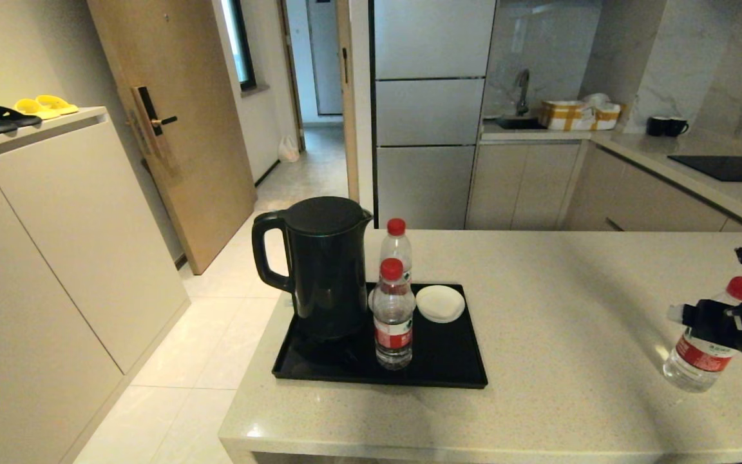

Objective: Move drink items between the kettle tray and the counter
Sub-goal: Return the bottled water to its original position

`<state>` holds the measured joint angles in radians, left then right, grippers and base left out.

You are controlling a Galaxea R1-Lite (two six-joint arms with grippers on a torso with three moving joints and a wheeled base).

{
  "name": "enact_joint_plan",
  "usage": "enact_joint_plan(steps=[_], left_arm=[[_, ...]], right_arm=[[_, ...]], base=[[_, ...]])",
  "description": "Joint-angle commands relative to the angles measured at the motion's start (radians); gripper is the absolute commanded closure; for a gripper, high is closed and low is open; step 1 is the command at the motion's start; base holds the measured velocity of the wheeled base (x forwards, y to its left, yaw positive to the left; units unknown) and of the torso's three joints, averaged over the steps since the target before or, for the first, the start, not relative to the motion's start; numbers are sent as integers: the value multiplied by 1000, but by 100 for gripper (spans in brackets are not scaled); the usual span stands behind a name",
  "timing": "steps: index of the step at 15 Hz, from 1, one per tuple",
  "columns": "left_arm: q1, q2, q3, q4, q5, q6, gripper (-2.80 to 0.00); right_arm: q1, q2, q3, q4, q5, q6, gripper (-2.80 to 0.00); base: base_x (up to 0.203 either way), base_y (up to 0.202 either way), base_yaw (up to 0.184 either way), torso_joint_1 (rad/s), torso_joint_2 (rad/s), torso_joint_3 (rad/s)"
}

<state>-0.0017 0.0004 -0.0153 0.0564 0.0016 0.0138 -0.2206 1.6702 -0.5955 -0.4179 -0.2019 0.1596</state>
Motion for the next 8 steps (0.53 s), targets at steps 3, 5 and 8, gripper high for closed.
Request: enact_joint_plan(steps=[3, 5, 8], left_arm=[[0, 1, 0, 0, 0, 0, 0], [0, 1, 0, 0, 0, 0, 0], [0, 1, 0, 0, 0, 0, 0]], right_arm=[[-55, 122, -4, -105, -4, -64, -280], [-74, 157, -3, -174, -4, -96, -280], [-92, 190, 18, -270, -4, -120, 0]], base=[[0, 0, 0, 0, 0, 0], [0, 0, 0, 0, 0, 0], [0, 0, 0, 0, 0, 0]])
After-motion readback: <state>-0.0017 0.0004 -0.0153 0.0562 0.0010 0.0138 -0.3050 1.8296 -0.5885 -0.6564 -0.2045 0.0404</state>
